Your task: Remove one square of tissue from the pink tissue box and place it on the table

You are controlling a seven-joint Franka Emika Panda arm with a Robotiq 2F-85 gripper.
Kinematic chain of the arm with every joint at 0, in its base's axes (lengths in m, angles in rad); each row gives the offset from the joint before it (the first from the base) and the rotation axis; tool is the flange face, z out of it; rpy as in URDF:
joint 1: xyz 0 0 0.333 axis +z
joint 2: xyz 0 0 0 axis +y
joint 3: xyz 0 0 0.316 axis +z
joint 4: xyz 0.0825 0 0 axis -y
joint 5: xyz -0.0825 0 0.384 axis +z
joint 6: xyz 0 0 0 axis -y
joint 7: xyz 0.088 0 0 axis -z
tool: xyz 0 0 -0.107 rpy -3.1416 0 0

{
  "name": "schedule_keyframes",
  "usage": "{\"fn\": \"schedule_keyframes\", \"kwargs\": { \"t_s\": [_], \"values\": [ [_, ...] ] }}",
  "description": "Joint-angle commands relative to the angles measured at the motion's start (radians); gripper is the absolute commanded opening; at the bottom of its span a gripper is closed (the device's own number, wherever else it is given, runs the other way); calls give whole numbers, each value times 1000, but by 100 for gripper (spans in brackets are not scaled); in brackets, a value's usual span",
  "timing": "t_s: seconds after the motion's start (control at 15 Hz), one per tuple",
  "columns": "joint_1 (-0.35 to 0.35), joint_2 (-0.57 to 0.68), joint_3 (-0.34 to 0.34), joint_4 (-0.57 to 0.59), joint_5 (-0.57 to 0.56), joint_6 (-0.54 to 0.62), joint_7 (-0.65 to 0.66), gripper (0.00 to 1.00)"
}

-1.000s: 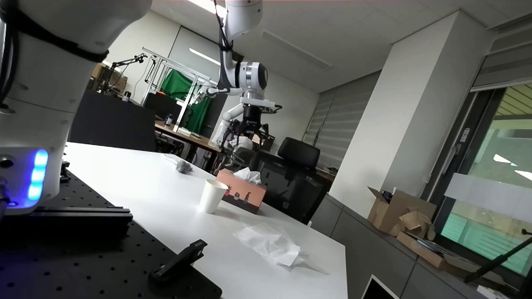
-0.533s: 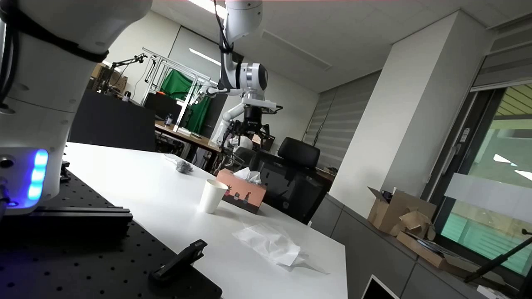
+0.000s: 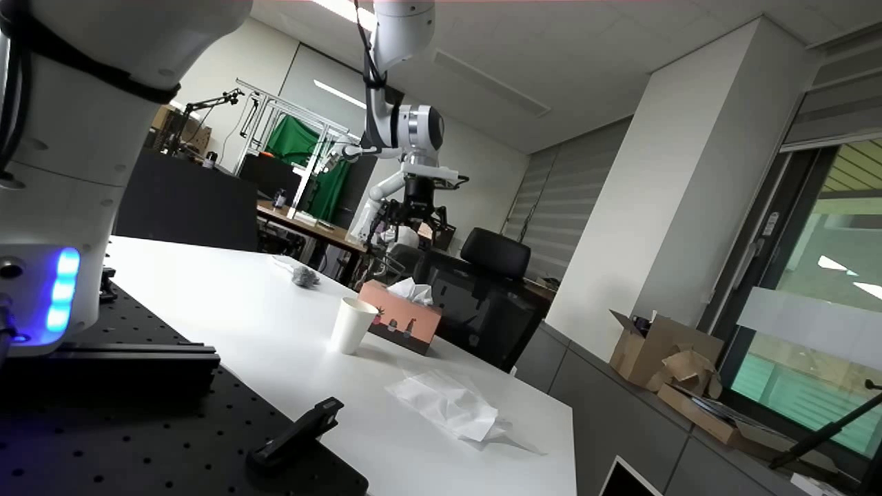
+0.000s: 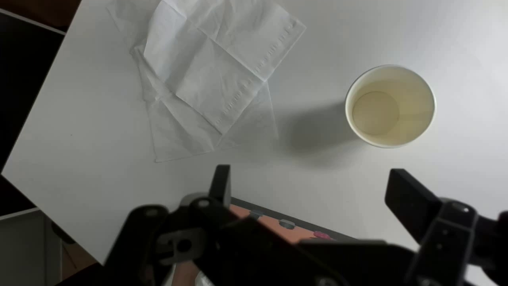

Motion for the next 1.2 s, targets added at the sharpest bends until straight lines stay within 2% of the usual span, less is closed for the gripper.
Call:
{"fn": "schedule_keyframes", "kwargs": {
  "t_s": [0.0,0.2,0.33,0.67,1.13],
  "values": [
    [6,43,-29,49,-37,75,-6,100],
    [-15,100,-40,101,-77,176,-142,100],
    [-35,141,-40,149,-89,179,-295,100],
    [-89,272,4,340,7,136,-695,100],
    [-98,393,32,521,82,143,-1185,100]
  ]
}}
